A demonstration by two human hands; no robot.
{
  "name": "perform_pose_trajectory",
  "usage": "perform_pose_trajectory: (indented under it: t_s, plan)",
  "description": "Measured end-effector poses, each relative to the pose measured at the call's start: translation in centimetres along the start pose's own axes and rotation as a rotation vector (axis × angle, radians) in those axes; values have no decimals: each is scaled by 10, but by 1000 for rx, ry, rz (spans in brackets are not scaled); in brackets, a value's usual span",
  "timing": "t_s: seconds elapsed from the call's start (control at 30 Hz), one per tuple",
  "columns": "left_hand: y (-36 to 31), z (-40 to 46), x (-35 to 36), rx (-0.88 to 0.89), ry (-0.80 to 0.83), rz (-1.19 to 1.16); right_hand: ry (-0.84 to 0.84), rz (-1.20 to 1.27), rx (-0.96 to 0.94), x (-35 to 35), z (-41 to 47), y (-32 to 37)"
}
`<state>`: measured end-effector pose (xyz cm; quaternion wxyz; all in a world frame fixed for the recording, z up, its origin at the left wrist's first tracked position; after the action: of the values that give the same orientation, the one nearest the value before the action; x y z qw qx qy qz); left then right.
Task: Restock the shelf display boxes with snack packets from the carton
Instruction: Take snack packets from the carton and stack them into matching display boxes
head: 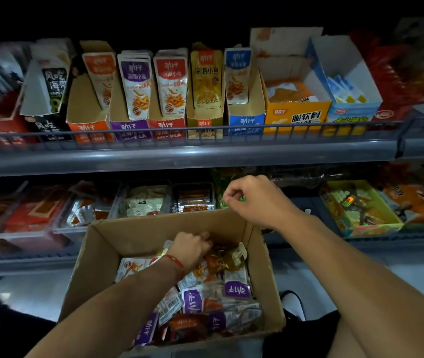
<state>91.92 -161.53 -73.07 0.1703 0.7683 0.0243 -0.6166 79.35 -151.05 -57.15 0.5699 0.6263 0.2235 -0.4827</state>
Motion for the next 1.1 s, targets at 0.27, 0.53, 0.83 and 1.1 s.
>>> perform_pose_trajectory:
  t_s: [0.27,0.53,0.83,1.1]
  plan:
    - [34,-69,-55,179,-457,-409,291,84,-15,10,-7,6]
    - [73,-116,-149,57,-772,-1125,391,718,94,17,-9,43]
    - [100,-103,-133,-307,-472,-1761,46,756,111,1,0,79]
    - [118,-100,-164,-180,-688,-1499,-200,264,-57,-54,23,98]
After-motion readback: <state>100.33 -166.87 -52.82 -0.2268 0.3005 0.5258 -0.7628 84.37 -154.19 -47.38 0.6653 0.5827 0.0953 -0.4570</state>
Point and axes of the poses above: each hand's wrist, its own z-axis towards the middle knuckle, its own x-axis out of the palm, y = z × x, the point moved 4 cm from there along z, towards the middle knuckle, and after that the axes turned 4 degrees about -x, right-handed, at the moved point
